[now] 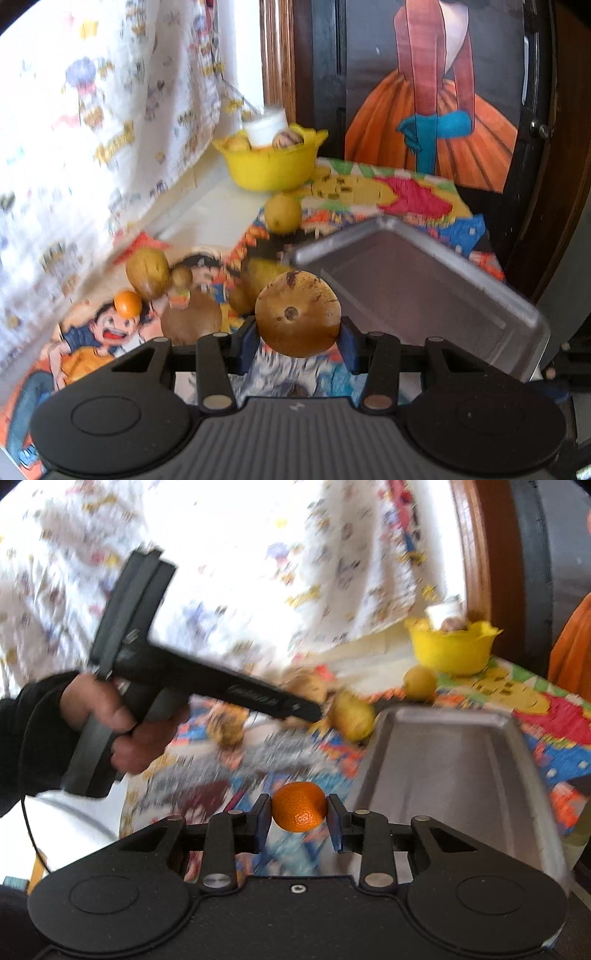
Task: Organize fruits
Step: 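Carry the orange with the right tool onto the steel tray while the left tool sets the brown fruit there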
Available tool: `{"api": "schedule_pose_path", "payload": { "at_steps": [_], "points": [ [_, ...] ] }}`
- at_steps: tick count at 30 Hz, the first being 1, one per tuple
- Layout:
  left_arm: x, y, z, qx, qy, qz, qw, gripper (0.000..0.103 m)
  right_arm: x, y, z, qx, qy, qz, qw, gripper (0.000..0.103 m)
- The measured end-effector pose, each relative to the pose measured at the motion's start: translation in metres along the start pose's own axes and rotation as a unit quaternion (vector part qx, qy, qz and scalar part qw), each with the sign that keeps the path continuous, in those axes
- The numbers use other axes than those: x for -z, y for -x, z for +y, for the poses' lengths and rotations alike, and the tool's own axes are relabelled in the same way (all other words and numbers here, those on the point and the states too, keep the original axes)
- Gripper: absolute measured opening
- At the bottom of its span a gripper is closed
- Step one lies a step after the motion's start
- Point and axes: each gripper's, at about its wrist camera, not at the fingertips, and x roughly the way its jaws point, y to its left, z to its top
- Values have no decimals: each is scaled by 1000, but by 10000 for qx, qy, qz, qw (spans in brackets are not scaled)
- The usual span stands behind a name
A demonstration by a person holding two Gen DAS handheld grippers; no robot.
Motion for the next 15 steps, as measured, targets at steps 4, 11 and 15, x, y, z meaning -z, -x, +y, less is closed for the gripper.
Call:
{"api": "schedule_pose_path", "payload": {
  "at_steps": [4, 11, 15],
  "points": [
    [-22, 4, -9, -85, 83, -171, 9998, 50, -23, 8, -27, 263, 149, -248, 9992, 34],
    [-44, -29, -14, 77, 330, -140, 9993, 50, -56, -15, -91, 730, 192, -360, 9965, 34],
    [-46, -59, -16, 117, 295, 17, 9995, 50, -68, -48, -128, 826, 53, -109, 9965, 34]
  ]
}}
